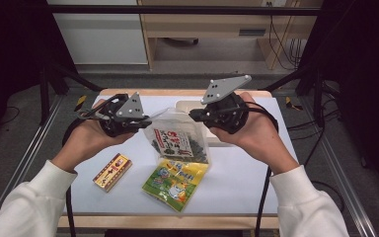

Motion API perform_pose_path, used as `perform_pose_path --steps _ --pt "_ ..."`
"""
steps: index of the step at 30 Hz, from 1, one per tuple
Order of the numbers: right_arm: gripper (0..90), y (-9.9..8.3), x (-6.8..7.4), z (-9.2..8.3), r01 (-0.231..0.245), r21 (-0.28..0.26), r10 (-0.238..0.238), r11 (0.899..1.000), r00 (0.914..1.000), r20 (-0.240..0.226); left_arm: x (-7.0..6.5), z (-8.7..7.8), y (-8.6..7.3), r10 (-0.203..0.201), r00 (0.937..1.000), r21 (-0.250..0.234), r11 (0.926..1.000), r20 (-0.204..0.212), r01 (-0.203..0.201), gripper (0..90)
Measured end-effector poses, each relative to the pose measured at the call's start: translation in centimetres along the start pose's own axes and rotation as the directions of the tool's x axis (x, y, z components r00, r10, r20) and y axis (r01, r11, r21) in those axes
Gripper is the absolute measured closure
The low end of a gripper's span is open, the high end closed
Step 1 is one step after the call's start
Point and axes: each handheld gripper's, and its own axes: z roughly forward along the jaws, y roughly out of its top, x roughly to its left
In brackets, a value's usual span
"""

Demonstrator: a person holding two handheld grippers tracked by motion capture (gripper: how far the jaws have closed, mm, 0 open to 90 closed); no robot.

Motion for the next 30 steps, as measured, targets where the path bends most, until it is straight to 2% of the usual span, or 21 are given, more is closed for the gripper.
perform_pose_path --steps 7,9,10,11,13,17,18,21,23,30 --pt "78.1 -0.8 -0.2 0.2 0.004 -0.003 -0.004 1.0 0.9998 0.018 -0.4 -0.2 0.3 0.042 0.9991 0.0 0.9991 0.0 -0.042 82.4" --pt "69.4 -0.9 -0.1 0.4 0.01 0.0 -0.01 1.0 0.9996 0.028 -0.5 -0.2 0.4 0.047 0.9989 -0.008 0.9989 -0.001 -0.047 82.4" --pt "55.7 -1.0 0.0 0.7 0.034 0.004 -0.034 0.999 0.9986 0.041 -0.5 -0.2 0.5 0.048 0.9988 -0.011 0.9988 -0.001 -0.048 82.4" --pt "55.7 -1.0 0.0 0.7 0.034 0.004 -0.034 0.999 0.9986 0.041 -0.5 -0.2 0.5 0.049 0.9988 -0.005 0.9988 0.002 -0.049 82.4" --pt "41.6 -0.8 0.3 1.1 0.072 0.015 -0.073 0.997 0.9961 0.05 -0.4 -0.2 0.6 0.05 0.9987 -0.007 0.9987 0.002 -0.05 82.5" --pt "33.2 -0.1 0.7 1.7 0.096 0.05 -0.1 0.994 0.9929 0.065 -0.5 -0.2 0.9 0.052 0.9986 -0.003 0.9986 0.0 -0.052 82.4" --pt "29.0 0.2 0.6 2.1 0.089 0.07 -0.093 0.994 0.9938 0.061 -0.6 -0.1 0.9 0.051 0.9987 -0.009 0.9986 -0.003 -0.051 82.4" --pt "24.4 0.3 0.5 2.4 0.078 0.08 -0.082 0.994 0.9951 0.055 -0.6 0.0 1.0 0.053 0.9986 -0.006 0.9986 0.0 -0.053 82.3" --pt "25.5 0.4 0.4 2.7 0.101 0.102 -0.107 0.99 0.9931 0.05 -0.6 0.1 1.2 0.061 0.9981 0.0 0.9981 0.002 -0.061 82.4" --pt "42.5 0.7 0.5 3.8 0.123 0.151 -0.126 0.981 0.992 0.007 -0.8 0.2 1.5 0.073 0.9973 0.005 0.9973 0.008 -0.073 82.1"
